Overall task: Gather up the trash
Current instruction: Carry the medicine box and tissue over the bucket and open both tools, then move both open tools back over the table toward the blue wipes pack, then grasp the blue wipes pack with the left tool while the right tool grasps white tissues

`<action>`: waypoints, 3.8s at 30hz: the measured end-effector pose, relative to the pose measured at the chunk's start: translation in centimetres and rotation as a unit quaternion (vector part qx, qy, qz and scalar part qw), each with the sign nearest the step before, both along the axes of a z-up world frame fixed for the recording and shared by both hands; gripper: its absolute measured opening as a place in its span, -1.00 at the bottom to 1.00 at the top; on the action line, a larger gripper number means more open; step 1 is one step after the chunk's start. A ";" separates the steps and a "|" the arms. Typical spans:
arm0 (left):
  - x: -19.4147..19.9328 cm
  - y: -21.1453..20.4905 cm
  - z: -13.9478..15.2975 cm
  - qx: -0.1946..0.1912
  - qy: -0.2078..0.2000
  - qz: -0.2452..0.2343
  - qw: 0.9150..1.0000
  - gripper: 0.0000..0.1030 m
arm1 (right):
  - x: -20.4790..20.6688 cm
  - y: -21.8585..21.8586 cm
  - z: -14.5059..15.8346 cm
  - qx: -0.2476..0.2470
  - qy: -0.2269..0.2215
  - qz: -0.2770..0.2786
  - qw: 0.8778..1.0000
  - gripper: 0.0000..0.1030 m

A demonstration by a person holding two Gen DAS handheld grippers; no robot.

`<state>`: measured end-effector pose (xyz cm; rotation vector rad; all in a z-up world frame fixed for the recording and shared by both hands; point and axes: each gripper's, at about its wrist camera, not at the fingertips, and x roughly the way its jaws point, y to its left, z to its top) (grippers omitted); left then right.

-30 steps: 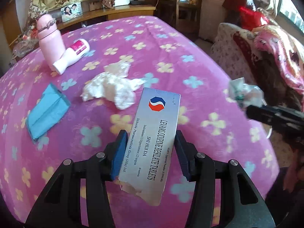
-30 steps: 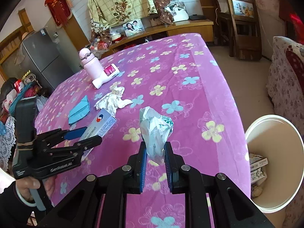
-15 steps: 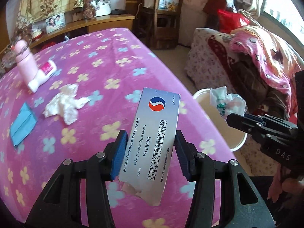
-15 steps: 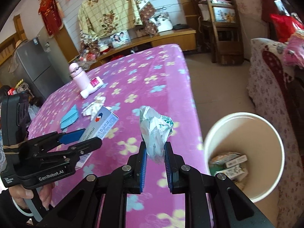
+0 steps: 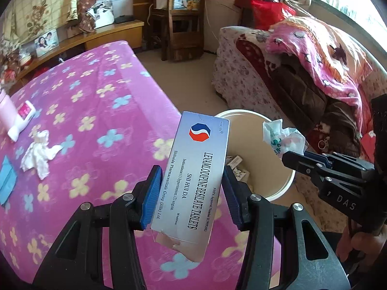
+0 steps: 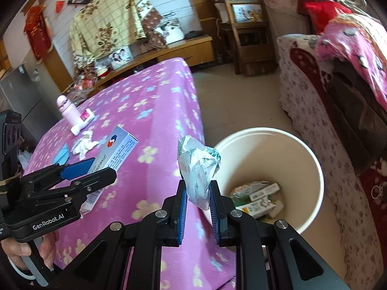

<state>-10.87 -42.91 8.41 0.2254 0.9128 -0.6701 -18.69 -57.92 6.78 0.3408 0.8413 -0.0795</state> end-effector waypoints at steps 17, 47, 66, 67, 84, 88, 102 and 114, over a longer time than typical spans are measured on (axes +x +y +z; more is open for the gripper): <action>1.0 -4.9 -2.5 0.003 0.038 -0.008 0.999 -0.06 | -0.3 -4.5 -2.8 0.017 0.025 -0.047 0.998 -0.68; 3.1 -7.4 -5.6 -0.018 0.089 0.004 0.996 0.05 | 0.9 -8.0 -6.4 0.019 0.069 -0.102 0.992 0.04; 2.4 2.0 -2.5 -0.002 0.006 0.065 0.998 0.05 | 2.1 -2.5 -4.3 -0.010 0.048 -0.058 0.997 0.12; 2.5 2.7 -2.4 -0.002 0.005 0.069 0.998 0.05 | 2.3 -1.9 -4.1 -0.010 0.045 -0.053 0.998 0.14; 4.8 16.7 -2.1 0.012 -0.005 0.168 0.986 0.06 | 8.6 10.2 -3.1 -0.009 0.040 0.061 0.997 0.24; 5.9 21.0 -2.1 0.009 0.002 0.192 0.981 0.06 | 10.4 13.2 -3.4 -0.009 0.045 0.092 0.995 0.29; 13.9 34.2 -2.3 -0.013 0.033 0.231 0.972 0.41 | 19.3 22.9 -3.3 -0.010 0.047 0.187 0.981 0.42; 18.6 35.4 -5.0 0.060 0.020 0.162 0.985 0.43 | 26.3 28.2 -4.6 -0.036 0.043 0.234 0.971 0.45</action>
